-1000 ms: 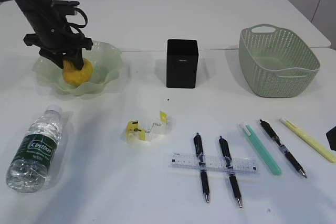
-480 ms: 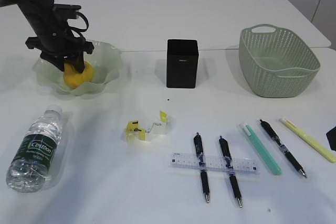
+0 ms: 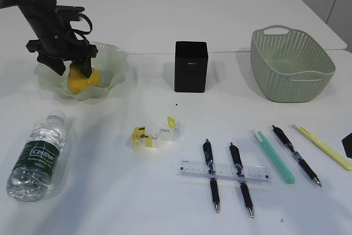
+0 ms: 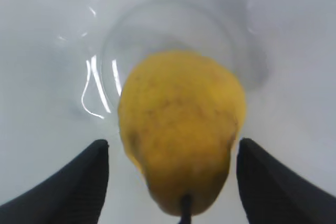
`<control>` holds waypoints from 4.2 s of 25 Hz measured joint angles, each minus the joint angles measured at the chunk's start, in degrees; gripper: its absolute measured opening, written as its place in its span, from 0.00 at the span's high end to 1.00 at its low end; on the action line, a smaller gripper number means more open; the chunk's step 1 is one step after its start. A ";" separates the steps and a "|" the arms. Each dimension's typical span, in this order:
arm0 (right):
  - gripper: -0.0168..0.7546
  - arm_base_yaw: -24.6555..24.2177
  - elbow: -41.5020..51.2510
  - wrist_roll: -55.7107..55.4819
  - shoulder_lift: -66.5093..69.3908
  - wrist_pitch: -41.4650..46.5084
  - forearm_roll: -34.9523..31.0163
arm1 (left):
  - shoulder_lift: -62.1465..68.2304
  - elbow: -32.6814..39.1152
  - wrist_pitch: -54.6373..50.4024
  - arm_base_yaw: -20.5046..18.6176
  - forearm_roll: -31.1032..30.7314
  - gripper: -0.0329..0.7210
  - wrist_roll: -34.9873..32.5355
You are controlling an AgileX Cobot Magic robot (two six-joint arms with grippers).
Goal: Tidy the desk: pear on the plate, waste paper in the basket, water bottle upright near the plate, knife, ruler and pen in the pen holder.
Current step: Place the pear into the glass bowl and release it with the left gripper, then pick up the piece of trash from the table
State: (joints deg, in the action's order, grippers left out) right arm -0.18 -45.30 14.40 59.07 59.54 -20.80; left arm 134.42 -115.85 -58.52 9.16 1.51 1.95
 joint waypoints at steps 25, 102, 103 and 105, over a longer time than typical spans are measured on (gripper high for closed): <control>0.44 0.00 0.00 0.00 0.00 -2.35 -0.38 | -21.48 0.04 -12.54 0.00 -4.79 0.36 0.00; 0.45 36.14 -51.27 31.88 63.43 -5.95 13.56 | -69.82 65.07 0.47 0.00 2.24 0.36 -1.47; 0.45 36.14 -51.42 31.85 64.07 -5.95 13.56 | -69.82 65.07 0.47 0.00 1.96 0.36 -1.47; 0.45 36.14 -52.52 31.85 64.93 -6.04 13.56 | -69.82 65.07 0.56 0.00 1.73 0.36 -1.47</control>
State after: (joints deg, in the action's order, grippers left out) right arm 35.96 -97.81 46.25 124.00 53.50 -7.25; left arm 64.60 -50.78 -57.96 9.16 3.24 0.48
